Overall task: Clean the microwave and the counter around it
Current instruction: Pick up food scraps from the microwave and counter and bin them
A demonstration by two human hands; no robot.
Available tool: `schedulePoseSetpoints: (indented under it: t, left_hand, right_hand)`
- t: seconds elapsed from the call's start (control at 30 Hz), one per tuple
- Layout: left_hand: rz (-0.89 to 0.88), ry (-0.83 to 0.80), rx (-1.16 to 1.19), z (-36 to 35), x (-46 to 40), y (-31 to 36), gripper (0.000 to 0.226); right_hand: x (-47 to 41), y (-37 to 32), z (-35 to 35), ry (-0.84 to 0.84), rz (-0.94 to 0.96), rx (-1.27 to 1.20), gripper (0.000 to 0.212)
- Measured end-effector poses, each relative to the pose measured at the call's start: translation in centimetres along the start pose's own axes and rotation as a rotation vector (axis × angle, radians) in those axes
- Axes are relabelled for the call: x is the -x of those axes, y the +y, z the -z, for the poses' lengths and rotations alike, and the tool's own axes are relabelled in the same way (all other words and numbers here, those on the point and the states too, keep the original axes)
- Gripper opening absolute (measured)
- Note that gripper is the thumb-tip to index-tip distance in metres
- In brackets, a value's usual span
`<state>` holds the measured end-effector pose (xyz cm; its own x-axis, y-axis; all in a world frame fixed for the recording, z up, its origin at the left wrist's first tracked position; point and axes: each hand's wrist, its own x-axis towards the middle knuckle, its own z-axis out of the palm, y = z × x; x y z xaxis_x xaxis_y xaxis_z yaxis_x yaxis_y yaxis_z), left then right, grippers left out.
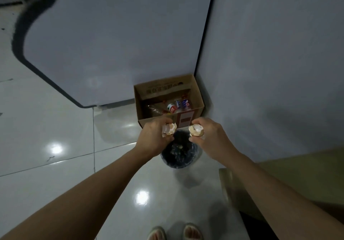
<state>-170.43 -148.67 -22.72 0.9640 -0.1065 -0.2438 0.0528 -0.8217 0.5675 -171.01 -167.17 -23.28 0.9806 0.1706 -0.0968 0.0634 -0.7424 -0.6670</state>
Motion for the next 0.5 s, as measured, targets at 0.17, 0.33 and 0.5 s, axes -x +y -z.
schedulePoseSetpoints:
  t: [0.17,0.33,0.5]
  left_hand:
    - [0.010,-0.004,-0.006,-7.7,-2.3,-5.8,0.047]
    - [-0.026,-0.001,-0.030,-15.3,-4.9,-11.3,0.047]
    - [-0.060,0.016,-0.065,-22.2,-7.7,-16.3,0.052]
  right_hand:
    - [-0.9,6.4,-7.7,0.000,0.007,0.046,0.042]
    - [-2.1,12.6,-14.8,-0.027,-0.004,0.045,0.044]
    - [-3.8,18.2,-20.9,-0.057,-0.014,0.080,0.047]
